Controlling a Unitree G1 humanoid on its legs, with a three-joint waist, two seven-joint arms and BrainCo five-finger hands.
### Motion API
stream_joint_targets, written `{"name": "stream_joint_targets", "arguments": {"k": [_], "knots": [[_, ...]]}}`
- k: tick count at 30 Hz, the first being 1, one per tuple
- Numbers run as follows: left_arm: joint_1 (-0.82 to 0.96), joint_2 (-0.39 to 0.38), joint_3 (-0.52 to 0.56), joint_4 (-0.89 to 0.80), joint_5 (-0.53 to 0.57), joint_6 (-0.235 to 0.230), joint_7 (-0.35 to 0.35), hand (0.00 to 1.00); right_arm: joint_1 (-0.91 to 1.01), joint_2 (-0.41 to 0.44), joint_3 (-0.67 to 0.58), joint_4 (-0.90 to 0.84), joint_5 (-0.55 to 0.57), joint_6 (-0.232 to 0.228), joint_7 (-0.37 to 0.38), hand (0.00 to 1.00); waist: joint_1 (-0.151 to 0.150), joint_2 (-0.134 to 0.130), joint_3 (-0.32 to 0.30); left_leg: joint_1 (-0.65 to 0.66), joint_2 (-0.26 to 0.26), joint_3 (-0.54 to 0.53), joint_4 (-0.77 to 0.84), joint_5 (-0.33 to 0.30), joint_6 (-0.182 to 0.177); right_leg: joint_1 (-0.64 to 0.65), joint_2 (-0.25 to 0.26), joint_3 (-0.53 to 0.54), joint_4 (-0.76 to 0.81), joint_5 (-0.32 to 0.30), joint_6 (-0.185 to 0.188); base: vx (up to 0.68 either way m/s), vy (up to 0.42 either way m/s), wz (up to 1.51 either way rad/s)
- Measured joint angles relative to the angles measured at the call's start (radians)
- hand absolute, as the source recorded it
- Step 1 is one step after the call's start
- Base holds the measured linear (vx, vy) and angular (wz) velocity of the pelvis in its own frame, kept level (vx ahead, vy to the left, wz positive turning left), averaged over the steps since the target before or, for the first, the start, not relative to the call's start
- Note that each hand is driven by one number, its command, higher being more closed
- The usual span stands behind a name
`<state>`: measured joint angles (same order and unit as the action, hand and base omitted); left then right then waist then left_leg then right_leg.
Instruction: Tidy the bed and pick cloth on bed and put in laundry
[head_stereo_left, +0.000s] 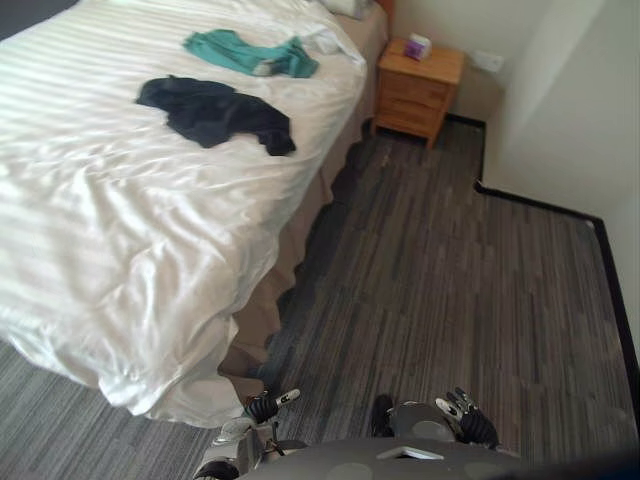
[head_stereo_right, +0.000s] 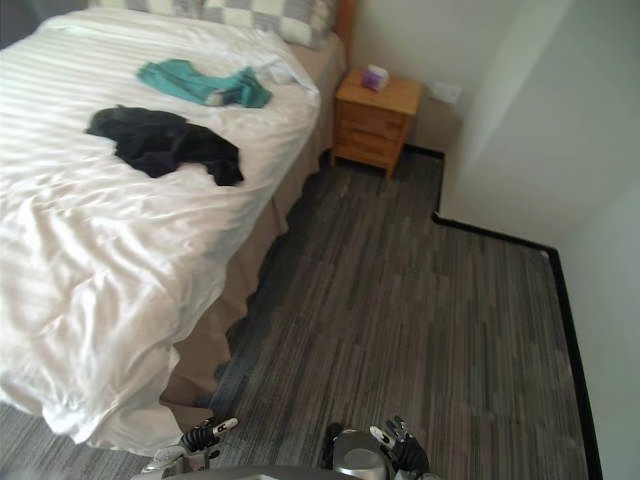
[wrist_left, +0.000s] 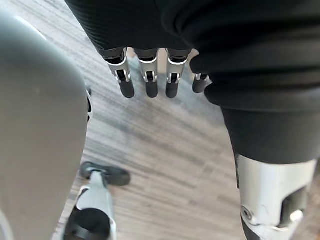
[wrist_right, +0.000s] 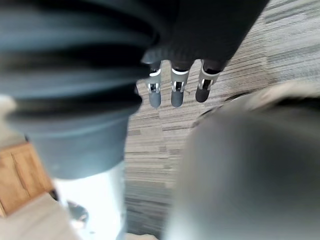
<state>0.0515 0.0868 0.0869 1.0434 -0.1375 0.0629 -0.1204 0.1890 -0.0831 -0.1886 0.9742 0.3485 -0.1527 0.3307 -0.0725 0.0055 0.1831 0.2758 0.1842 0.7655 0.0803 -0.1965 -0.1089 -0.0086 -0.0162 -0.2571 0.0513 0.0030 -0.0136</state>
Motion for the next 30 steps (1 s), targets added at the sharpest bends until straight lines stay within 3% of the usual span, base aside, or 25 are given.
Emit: {"name": "stream_joint_targets", "arguments": {"k": [4,6,7,8,9,10,11,21,22,23,24,25,26,27,28,30], "knots": [[-0.001,-0.007,0.007,-0.001,0.033,-0.004,-0.009,0.00,0.002,0.000,-0.009,-0.005,-0.013,0.028,-0.018,0.00,0.005,-0.003,0.006,0.003,0.011,-0.009,0.035,0.011,-0.008,0.051,0.034,0.057,-0.133,0.076,-0.015,-0.04,-0.057,-0.48],[-0.003,-0.010,0.047,-0.006,0.028,0.004,-0.004,0.00,-0.002,-0.002,-0.005,-0.003,-0.022,0.048,-0.024,0.00,0.024,-0.018,0.013,-0.029,-0.002,-0.180,0.120,-0.020,0.036,0.053,0.026,0.127,-0.140,0.087,-0.015,-0.01,-0.023,-0.89],[-0.001,-0.016,0.074,-0.011,0.004,0.019,-0.002,0.00,-0.021,-0.015,0.003,0.017,-0.039,0.058,-0.026,0.00,0.042,-0.019,0.016,-0.044,-0.059,-0.371,0.110,-0.050,0.055,0.048,0.028,0.187,-0.146,0.092,-0.011,-0.06,0.027,-1.09],[0.002,-0.016,0.079,-0.010,-0.006,0.026,-0.002,0.00,-0.035,-0.018,0.006,0.030,-0.043,0.062,-0.027,0.00,0.042,-0.010,0.014,-0.051,-0.080,-0.439,0.101,-0.057,0.062,0.045,0.033,0.214,-0.147,0.096,-0.005,-0.08,0.072,-1.46],[0.011,-0.016,0.078,-0.004,-0.025,0.055,-0.004,0.00,-0.042,-0.040,0.003,0.032,-0.049,0.063,-0.025,0.00,0.035,0.023,0.007,-0.050,-0.087,-0.500,0.065,-0.084,0.076,0.042,0.059,0.252,-0.153,0.106,0.002,-0.07,0.114,-1.04],[0.014,-0.017,0.078,0.000,-0.034,0.065,-0.004,0.00,-0.038,-0.047,0.003,0.032,-0.047,0.064,-0.026,0.00,0.031,0.039,-0.003,-0.046,-0.075,-0.496,0.057,-0.109,0.076,0.036,0.074,0.257,-0.153,0.113,0.006,-0.04,0.079,-0.73],[0.006,0.008,0.082,0.039,-0.118,0.191,-0.035,0.00,-0.038,-0.036,0.000,0.070,-0.019,0.087,-0.077,0.00,0.034,0.024,-0.052,-0.032,-0.098,-0.537,0.048,-0.088,0.058,0.015,0.050,0.227,-0.155,0.111,0.008,-0.01,0.043,-0.15],[0.011,-0.001,0.083,0.038,-0.134,0.168,-0.025,0.00,-0.037,-0.035,0.000,0.068,-0.018,0.087,-0.087,0.00,0.035,0.025,-0.050,-0.051,-0.087,-0.532,0.060,-0.091,0.052,0.010,0.048,0.193,-0.148,0.103,-0.002,0.00,0.000,0.03],[0.014,-0.008,0.100,0.027,-0.150,0.154,-0.018,0.00,-0.038,-0.039,-0.001,0.055,-0.017,0.089,-0.091,0.00,0.035,0.047,-0.038,-0.072,-0.057,-0.501,0.071,-0.128,0.018,-0.025,0.062,0.150,-0.082,0.079,-0.014,0.00,-0.062,-0.17],[0.020,-0.017,0.132,0.003,-0.159,0.133,0.000,0.00,-0.036,-0.044,0.005,0.029,-0.016,0.097,-0.100,0.00,0.049,0.054,-0.026,-0.090,-0.029,-0.478,0.122,-0.158,-0.007,-0.092,0.062,0.097,0.080,0.004,-0.034,0.03,-0.097,-0.33],[0.038,-0.022,0.151,-0.008,-0.159,0.120,0.006,0.00,-0.033,-0.046,0.011,0.009,-0.016,0.101,-0.105,0.00,0.059,0.057,-0.019,-0.093,-0.007,-0.460,0.168,-0.177,-0.034,-0.120,0.055,0.061,0.196,-0.050,-0.027,0.12,-0.134,-0.30],[0.050,-0.018,0.198,-0.033,-0.167,0.089,0.022,0.00,-0.017,-0.034,0.028,-0.021,-0.014,0.103,-0.116,0.00,0.066,0.027,-0.003,-0.158,0.011,-0.435,0.364,-0.186,-0.040,-0.139,0.022,0.028,0.331,-0.157,-0.021,0.10,-0.191,0.08],[0.043,-0.008,0.240,-0.079,-0.178,0.055,0.036,0.00,0.011,-0.016,0.049,-0.050,0.008,0.104,-0.122,0.00,0.067,0.009,0.023,-0.317,0.057,-0.480,0.728,-0.119,0.028,-0.145,0.004,0.017,0.394,-0.253,-0.065,0.04,-0.188,0.23],[0.040,-0.010,0.239,-0.101,-0.196,0.041,0.033,0.00,0.011,-0.022,0.053,-0.059,0.016,0.104,-0.124,0.00,0.063,0.010,0.030,-0.392,0.075,-0.521,0.863,-0.031,0.045,-0.138,0.013,0.028,0.392,-0.266,-0.075,0.00,-0.175,0.04],[0.031,-0.031,0.240,-0.127,-0.206,0.015,0.032,0.00,0.004,-0.038,0.066,-0.061,0.022,0.105,-0.124,0.00,0.080,0.005,0.047,-0.480,0.073,-0.564,0.986,-0.022,0.018,-0.102,0.017,0.043,0.357,-0.267,-0.077,0.10,-0.099,-0.32],[0.018,-0.051,0.245,-0.131,-0.205,-0.007,0.031,0.00,-0.012,-0.047,0.065,-0.053,0.020,0.105,-0.118,0.00,0.078,0.021,0.068,-0.538,0.045,-0.538,0.932,-0.051,0.015,-0.025,0.012,0.059,0.258,-0.253,-0.059,0.23,-0.077,-0.46]]}}
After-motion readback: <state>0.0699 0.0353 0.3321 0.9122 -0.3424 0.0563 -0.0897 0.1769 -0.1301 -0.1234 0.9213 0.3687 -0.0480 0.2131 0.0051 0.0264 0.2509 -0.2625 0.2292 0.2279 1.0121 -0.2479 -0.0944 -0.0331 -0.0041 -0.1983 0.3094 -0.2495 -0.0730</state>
